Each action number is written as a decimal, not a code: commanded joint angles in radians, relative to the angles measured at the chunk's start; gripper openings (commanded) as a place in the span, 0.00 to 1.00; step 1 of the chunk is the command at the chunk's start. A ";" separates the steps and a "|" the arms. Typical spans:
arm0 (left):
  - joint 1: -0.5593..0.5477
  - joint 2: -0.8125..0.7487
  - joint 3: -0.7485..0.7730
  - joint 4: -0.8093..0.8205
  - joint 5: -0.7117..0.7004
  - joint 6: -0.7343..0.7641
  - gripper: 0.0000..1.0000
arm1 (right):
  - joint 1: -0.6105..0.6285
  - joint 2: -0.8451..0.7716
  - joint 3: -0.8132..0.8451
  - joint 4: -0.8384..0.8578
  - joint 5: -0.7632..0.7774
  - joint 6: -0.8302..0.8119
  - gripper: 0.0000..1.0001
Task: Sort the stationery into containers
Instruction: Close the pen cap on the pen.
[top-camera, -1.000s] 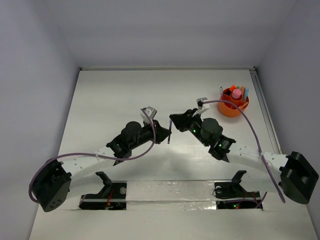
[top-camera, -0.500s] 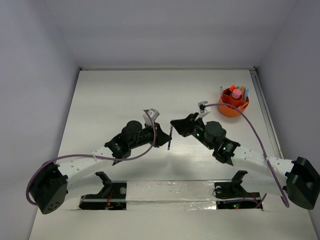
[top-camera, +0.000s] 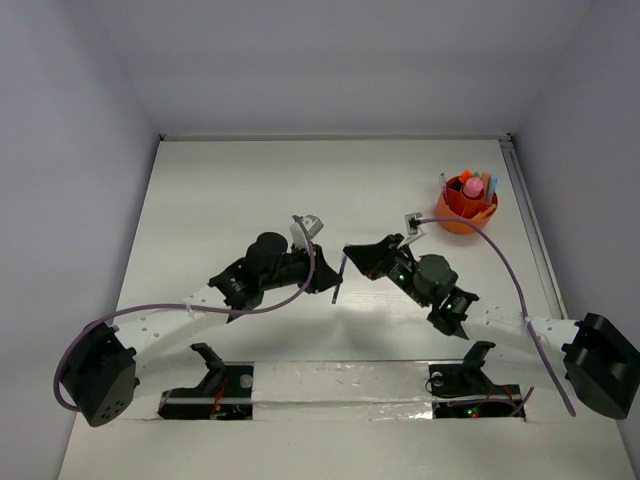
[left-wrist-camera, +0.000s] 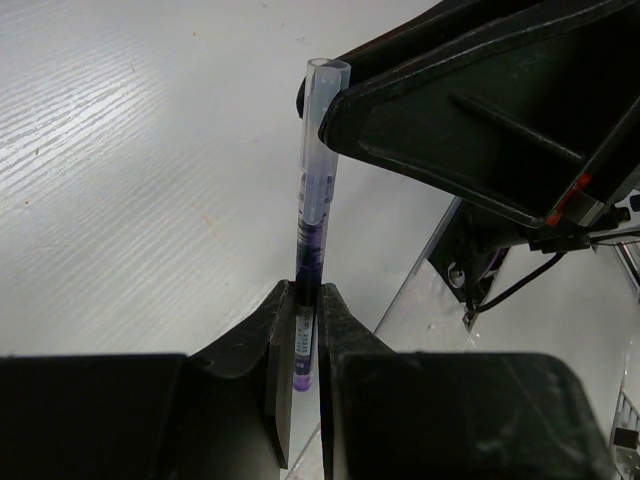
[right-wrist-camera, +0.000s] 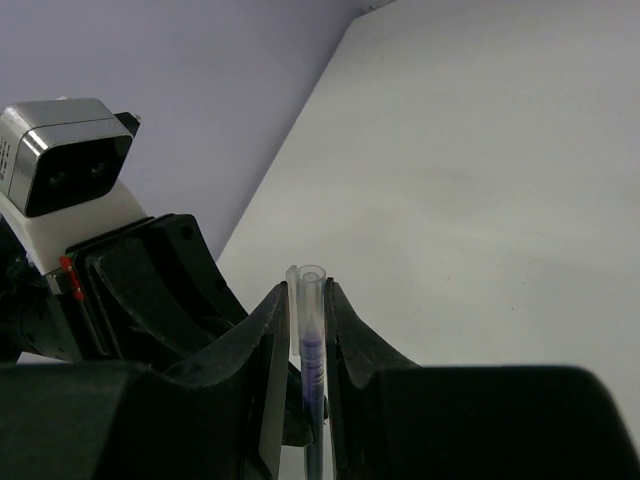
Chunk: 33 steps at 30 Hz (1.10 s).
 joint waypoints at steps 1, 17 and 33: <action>0.065 -0.024 0.177 0.433 -0.139 -0.013 0.00 | 0.086 0.042 -0.097 -0.212 -0.262 0.047 0.00; 0.119 0.020 0.215 0.522 -0.031 -0.118 0.00 | 0.140 0.071 -0.029 -0.411 -0.152 0.010 0.00; 0.129 -0.024 0.079 0.511 -0.050 -0.122 0.00 | 0.140 -0.081 -0.003 -0.485 -0.233 -0.023 0.31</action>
